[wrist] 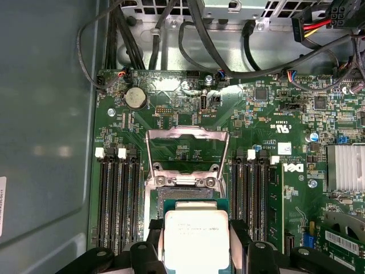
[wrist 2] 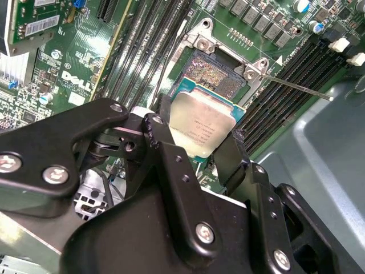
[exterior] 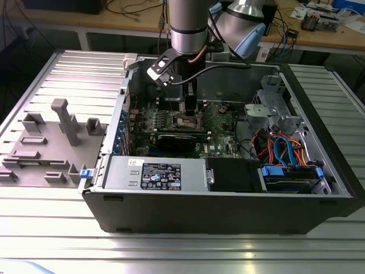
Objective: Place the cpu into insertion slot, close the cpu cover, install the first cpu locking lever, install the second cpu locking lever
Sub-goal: 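Place the cpu into insertion slot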
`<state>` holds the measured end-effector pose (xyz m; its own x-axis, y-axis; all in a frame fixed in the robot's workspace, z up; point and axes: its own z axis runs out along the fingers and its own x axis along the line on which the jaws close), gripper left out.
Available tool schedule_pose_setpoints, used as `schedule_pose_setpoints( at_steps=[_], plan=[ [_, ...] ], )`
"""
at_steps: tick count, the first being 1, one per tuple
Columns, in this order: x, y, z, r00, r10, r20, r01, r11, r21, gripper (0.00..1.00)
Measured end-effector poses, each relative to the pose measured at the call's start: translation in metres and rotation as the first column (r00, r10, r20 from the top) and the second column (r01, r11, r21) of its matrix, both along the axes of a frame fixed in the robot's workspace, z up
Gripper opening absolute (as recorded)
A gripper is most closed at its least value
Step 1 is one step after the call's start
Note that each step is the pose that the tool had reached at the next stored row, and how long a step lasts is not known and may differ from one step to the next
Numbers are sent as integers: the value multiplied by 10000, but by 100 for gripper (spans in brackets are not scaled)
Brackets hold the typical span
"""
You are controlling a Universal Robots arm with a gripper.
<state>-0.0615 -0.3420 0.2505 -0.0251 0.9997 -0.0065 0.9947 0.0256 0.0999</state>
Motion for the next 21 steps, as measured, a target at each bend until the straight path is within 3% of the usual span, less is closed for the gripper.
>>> schedule_pose_setpoints(
  at_steps=[5,9,18,21],
  plan=[
    [0,1,-9,10000,1,15,-1,10000,4,54],
    [0,0,-77,10000,1,68,-1,10000,1,54],
    [-22,11,-223,9998,-175,97,175,9998,1,54],
    [-24,25,-317,9998,-192,97,192,9998,0,54]
  ],
)
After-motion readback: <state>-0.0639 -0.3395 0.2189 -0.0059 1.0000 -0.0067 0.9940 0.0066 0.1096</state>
